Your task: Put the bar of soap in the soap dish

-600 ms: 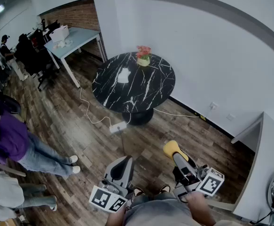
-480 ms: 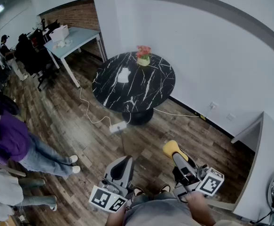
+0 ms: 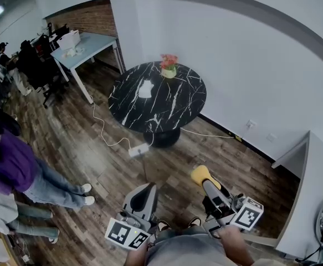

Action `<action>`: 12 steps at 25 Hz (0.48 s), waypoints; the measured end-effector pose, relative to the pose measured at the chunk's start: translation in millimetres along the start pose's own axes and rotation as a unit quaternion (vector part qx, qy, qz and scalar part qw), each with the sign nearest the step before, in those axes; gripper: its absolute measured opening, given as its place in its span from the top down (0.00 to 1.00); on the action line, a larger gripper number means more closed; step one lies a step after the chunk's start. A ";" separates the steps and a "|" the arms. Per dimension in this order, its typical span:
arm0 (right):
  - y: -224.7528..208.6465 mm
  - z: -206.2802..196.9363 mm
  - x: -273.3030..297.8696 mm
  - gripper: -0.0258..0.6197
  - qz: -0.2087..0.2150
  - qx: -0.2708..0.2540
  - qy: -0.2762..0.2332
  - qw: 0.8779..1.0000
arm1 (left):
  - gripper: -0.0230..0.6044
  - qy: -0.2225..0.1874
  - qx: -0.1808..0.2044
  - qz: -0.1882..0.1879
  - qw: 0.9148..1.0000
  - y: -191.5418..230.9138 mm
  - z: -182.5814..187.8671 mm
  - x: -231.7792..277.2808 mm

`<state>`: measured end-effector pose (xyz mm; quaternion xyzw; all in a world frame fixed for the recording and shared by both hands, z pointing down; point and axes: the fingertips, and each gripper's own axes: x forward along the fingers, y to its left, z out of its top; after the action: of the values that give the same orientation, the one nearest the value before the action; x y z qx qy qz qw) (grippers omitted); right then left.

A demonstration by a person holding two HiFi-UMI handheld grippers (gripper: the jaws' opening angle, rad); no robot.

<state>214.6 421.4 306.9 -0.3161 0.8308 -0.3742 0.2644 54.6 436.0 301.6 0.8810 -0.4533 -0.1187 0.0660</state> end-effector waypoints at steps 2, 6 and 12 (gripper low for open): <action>0.5 -1.1 1.6 0.71 0.001 0.001 0.000 1.000 | 0.96 0.001 -0.001 -0.001 1.000 1.8 -0.6 -0.5; 3.6 -6.1 4.9 0.71 0.001 -0.005 0.003 1.000 | 0.96 0.000 -0.003 -0.001 1.000 5.5 -0.7 -4.8; 9.2 -13.3 12.8 0.71 0.003 0.000 -0.003 1.000 | 0.96 -0.003 -0.004 -0.006 1.000 13.7 3.7 -11.4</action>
<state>194.2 422.9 304.7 -0.3141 0.8311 -0.3727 0.2680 36.5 437.4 302.8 0.8829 -0.4479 -0.1234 0.0674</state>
